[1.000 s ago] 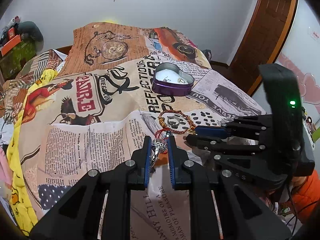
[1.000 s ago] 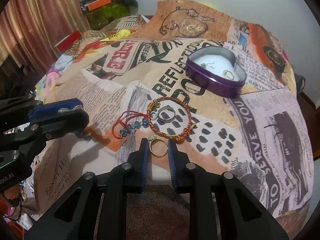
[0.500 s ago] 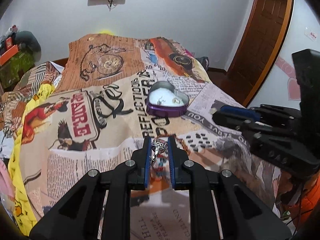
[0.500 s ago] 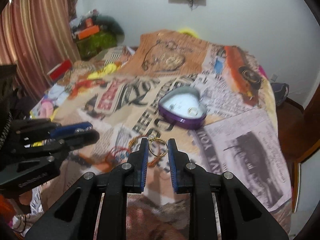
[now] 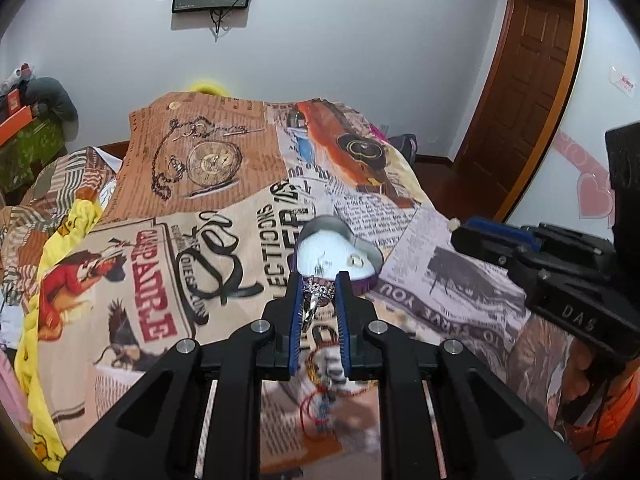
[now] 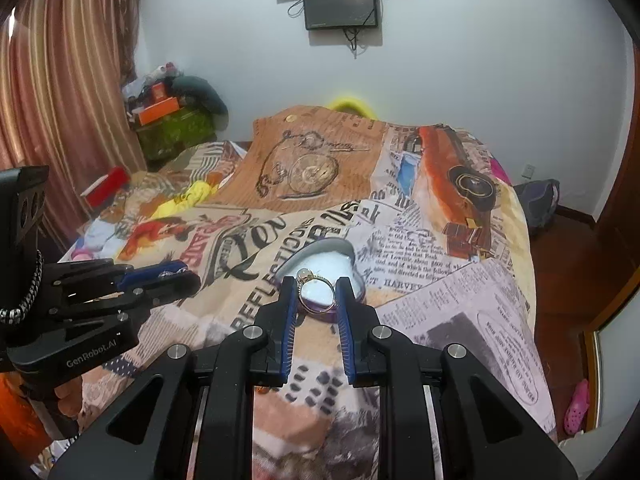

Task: Organize jewelry
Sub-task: 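Carry the silver charm and gold ring over the heart tin with both grippers, then open both grippers to release the charm and ring into the tin, then withdraw both grippers from the tin back toward the jewelry pile, then grasp the red string bracelet with the left gripper while the right gripper approaches the gold beaded bracelet, then carry the red bracelet with the left gripper while the right gripper grasps a silver ring, then lower the red bracelet and silver ring into the heart tin and open both grippers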

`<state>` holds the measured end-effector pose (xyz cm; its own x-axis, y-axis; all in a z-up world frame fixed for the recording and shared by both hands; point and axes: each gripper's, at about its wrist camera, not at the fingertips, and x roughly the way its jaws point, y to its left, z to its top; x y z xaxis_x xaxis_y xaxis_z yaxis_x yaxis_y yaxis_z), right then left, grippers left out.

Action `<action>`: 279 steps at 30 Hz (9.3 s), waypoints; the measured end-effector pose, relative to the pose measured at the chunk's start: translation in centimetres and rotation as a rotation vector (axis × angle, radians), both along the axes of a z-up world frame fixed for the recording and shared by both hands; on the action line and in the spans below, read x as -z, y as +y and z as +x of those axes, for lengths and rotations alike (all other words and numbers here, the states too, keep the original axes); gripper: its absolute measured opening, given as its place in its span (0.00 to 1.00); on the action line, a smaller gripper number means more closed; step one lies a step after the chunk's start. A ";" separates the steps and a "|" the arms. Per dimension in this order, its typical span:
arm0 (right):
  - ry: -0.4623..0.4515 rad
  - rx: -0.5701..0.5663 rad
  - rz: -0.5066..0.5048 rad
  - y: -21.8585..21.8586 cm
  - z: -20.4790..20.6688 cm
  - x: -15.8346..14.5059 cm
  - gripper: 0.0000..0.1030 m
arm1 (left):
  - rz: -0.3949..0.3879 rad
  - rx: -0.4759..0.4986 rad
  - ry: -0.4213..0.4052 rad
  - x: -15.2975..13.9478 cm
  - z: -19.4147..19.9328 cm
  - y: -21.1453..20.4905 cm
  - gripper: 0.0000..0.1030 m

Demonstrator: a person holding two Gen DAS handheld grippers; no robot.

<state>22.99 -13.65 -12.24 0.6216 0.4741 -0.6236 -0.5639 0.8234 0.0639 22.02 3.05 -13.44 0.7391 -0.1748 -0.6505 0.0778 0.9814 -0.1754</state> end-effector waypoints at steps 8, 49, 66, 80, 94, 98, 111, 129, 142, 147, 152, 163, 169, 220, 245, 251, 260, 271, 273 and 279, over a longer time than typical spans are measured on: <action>0.044 0.019 0.015 0.1 2.5 1.7 0.17 | -0.011 0.009 0.013 0.8 3.4 0.1 0.14; 0.163 -0.075 -0.113 3.9 9.1 7.8 0.17 | -0.037 0.103 0.194 5.8 13.2 -0.6 0.14; 0.147 -0.061 -0.151 4.1 7.8 5.8 0.21 | 0.037 0.067 0.124 1.5 9.1 0.2 0.20; 0.061 -0.039 -0.098 2.4 3.3 0.8 0.43 | 0.077 0.035 0.069 -2.1 2.6 1.0 0.33; 0.079 -0.020 -0.101 1.3 -1.2 1.0 0.44 | 0.082 0.032 0.163 1.4 -3.0 1.4 0.39; 0.108 -0.010 -0.114 1.0 -1.8 2.2 0.44 | 0.056 0.047 0.221 3.6 -3.7 0.9 0.39; 0.213 -0.005 -0.135 -0.2 -3.1 5.8 0.44 | 0.010 0.086 0.312 8.4 -3.8 -0.7 0.39; 0.250 -0.042 -0.137 1.9 -2.2 7.6 0.44 | 0.001 -0.001 0.199 6.7 -3.6 3.0 0.06; 0.208 -0.148 -0.231 6.4 -1.4 8.2 0.38 | 0.009 0.017 0.197 7.7 -3.8 3.0 0.06; 0.236 -0.169 -0.261 7.0 -0.7 8.9 0.30 | -0.011 0.017 0.204 8.2 -3.9 3.0 0.06; 0.271 -0.194 -0.267 7.3 -0.6 9.7 0.24 | -0.011 0.015 0.202 8.1 -3.9 3.0 0.06; 0.244 -0.184 -0.259 7.0 -0.9 9.1 0.08 | -0.013 0.013 0.156 6.1 -4.6 2.7 0.06; 0.299 -0.211 -0.262 7.2 -1.0 9.3 0.11 | -0.009 0.010 0.144 5.5 -5.0 2.8 0.06; 0.120 -0.054 -0.071 2.8 2.5 2.3 0.19 | 0.043 0.050 -0.045 -2.0 1.1 0.1 0.06; 0.104 -0.021 -0.020 1.4 8.2 3.1 0.19 | 0.051 0.115 -0.014 -0.8 9.1 -2.5 0.06; 0.144 -0.042 -0.045 2.1 9.4 4.7 0.19 | 0.032 0.125 0.037 1.0 10.3 -2.3 0.06; 0.152 -0.083 -0.097 3.2 9.8 5.9 0.19 | -0.003 0.134 0.118 3.6 11.7 -1.6 0.06; 0.162 -0.108 -0.139 4.4 10.3 7.0 0.19 | -0.001 0.122 0.148 4.5 12.1 -1.2 0.06; 0.161 -0.107 -0.144 4.5 10.3 7.1 0.19 | -0.003 0.120 0.149 4.5 12.0 -1.2 0.06; 0.172 -0.108 -0.163 4.8 10.5 7.2 0.19 | 0.017 0.109 0.148 4.1 11.6 -1.0 0.06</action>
